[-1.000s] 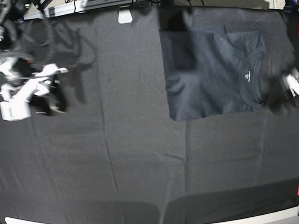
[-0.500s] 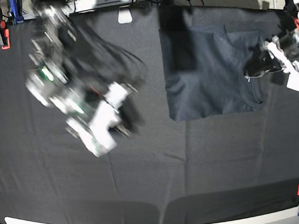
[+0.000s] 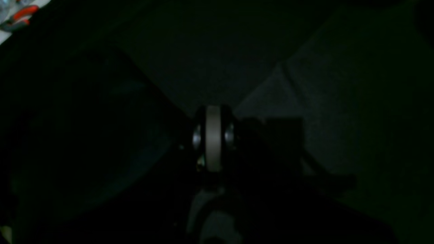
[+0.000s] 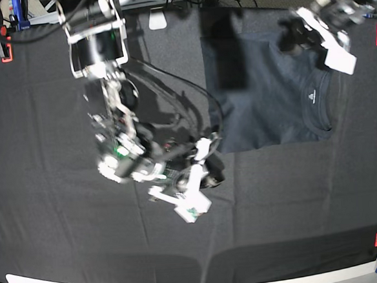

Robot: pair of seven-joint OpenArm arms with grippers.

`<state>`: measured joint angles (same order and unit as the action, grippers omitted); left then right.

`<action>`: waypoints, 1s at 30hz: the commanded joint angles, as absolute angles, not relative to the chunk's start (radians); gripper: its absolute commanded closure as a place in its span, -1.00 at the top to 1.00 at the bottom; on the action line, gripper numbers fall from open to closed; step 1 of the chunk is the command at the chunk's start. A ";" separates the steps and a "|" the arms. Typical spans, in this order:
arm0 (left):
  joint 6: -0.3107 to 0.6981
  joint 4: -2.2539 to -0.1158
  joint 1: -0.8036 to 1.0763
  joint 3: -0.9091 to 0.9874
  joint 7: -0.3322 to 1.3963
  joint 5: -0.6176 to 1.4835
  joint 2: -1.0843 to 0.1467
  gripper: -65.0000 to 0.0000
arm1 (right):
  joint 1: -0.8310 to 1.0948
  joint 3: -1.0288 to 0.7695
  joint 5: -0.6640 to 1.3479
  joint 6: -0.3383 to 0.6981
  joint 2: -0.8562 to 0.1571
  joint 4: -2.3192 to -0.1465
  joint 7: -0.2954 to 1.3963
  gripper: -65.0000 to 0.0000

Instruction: Layout the t-shirt on the table in an organized manner, then fold the t-shirt properly

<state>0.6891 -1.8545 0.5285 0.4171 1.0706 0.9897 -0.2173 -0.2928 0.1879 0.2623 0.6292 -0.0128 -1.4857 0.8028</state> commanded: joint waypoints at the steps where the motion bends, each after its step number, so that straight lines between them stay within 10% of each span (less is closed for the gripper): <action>1: 0.698 -1.872 0.532 0.422 1.076 1.011 -0.231 -1.00 | -0.332 0.191 0.282 0.640 -0.008 -1.490 0.768 -1.00; 15: 0.698 -1.868 0.531 0.422 0.995 0.611 -0.230 -1.00 | -0.362 0.191 0.261 0.640 0.025 -1.355 0.749 -1.00; 30: 0.698 -1.696 0.525 0.395 0.911 0.793 -0.230 -1.00 | -0.363 0.191 0.265 0.640 0.027 -1.351 0.767 -1.00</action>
<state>0.6914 -1.6829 0.5228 0.3946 0.9184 0.7792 -0.2222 -0.3351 0.1928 0.2428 0.6292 0.0196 -1.3365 0.7929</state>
